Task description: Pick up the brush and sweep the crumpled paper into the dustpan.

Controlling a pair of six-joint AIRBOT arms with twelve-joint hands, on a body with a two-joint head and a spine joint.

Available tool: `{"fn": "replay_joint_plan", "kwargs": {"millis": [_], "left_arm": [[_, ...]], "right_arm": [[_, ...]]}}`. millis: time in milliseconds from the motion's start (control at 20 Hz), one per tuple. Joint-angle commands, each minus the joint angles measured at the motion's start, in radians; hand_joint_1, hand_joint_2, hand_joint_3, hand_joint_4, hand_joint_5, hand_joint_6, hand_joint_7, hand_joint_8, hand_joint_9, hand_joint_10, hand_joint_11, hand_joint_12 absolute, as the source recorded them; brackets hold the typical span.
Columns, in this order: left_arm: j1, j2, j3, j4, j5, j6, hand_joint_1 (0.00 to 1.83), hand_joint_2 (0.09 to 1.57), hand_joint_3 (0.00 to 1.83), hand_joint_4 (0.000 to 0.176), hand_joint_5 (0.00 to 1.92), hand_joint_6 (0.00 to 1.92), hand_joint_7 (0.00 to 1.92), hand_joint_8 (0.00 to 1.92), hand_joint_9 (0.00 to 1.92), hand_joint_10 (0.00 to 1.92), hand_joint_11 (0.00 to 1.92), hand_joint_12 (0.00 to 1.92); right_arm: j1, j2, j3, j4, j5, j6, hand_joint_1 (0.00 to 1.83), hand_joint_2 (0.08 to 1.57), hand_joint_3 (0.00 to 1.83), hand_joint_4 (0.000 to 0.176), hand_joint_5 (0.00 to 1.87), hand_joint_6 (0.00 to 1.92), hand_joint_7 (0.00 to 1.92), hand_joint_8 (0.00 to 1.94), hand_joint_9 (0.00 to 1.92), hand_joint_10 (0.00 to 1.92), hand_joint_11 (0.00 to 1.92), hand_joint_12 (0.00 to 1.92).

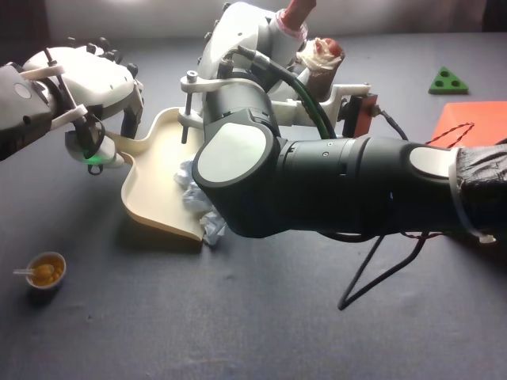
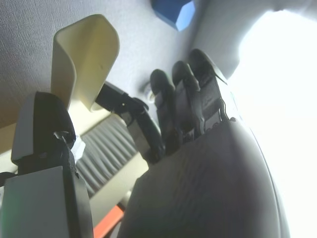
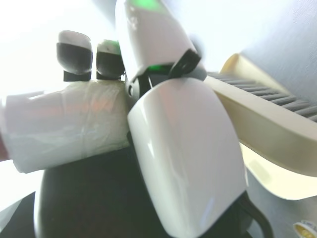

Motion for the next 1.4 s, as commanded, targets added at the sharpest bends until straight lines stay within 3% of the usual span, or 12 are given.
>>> {"fn": "replay_joint_plan", "kwargs": {"millis": [0, 300, 550, 750, 900, 1050, 1350], "left_arm": [[-0.007, 0.005, 0.001, 0.019, -0.078, 0.003, 1.1, 1.11, 0.0, 0.0, 0.99, 0.96, 0.39, 0.0, 0.24, 0.01, 0.02, 0.45], [-0.006, 0.005, 0.001, 0.019, -0.079, 0.003, 1.09, 1.12, 0.0, 0.0, 0.98, 0.99, 0.4, 0.0, 0.24, 0.01, 0.02, 0.45], [-0.006, 0.005, 0.001, 0.019, -0.075, 0.003, 1.11, 1.12, 0.0, 0.0, 0.98, 0.98, 0.4, 0.0, 0.26, 0.0, 0.09, 0.34], [-0.003, 0.005, 0.001, 0.018, -0.075, 0.003, 1.15, 1.09, 0.0, 0.0, 1.05, 0.86, 0.43, 0.0, 0.3, 0.0, 0.13, 0.38], [-0.003, 0.004, 0.001, 0.018, -0.079, 0.003, 1.14, 1.08, 0.0, 0.0, 1.06, 0.84, 0.44, 0.0, 0.3, 0.0, 0.14, 0.4], [-0.003, 0.005, 0.001, 0.018, -0.078, 0.003, 1.14, 1.08, 0.0, 0.0, 1.07, 0.84, 0.44, 0.0, 0.31, 0.0, 0.16, 0.42], [-0.003, 0.003, -0.001, 0.017, -0.085, 0.003, 1.15, 1.07, 0.0, 0.0, 1.08, 0.82, 0.46, 0.0, 0.31, 0.0, 0.13, 0.43]], "right_arm": [[0.017, 0.004, -0.001, -0.106, -0.046, -0.01, 1.59, 1.18, 0.0, 0.176, 0.95, 1.92, 0.97, 1.94, 0.94, 1.92, 0.96, 1.92], [0.017, 0.003, 0.005, -0.207, -0.041, 0.09, 1.58, 1.19, 0.0, 0.176, 0.89, 1.92, 0.94, 1.94, 0.92, 1.92, 0.96, 1.92], [0.013, 0.01, 0.006, -0.22, -0.043, 0.098, 1.59, 1.19, 0.0, 0.176, 0.84, 1.92, 0.9, 1.94, 0.9, 1.92, 0.94, 1.92], [0.013, 0.051, -0.023, -0.24, -0.052, 0.095, 1.61, 1.15, 0.0, 0.176, 0.98, 1.92, 1.0, 1.94, 1.01, 1.92, 1.02, 1.92], [0.027, 0.112, -0.107, -0.211, -0.054, 0.063, 1.6, 1.17, 0.0, 0.176, 0.99, 1.92, 1.01, 1.94, 1.0, 1.92, 1.0, 1.92], [0.049, 0.143, -0.17, -0.097, -0.072, -0.004, 1.61, 1.16, 0.0, 0.176, 1.0, 1.92, 1.0, 1.94, 0.99, 1.92, 0.99, 1.92], [0.06, 0.14, -0.189, -0.04, -0.073, -0.124, 1.62, 1.17, 0.0, 0.176, 0.96, 1.92, 0.97, 1.94, 0.97, 1.92, 0.98, 1.92]]}}
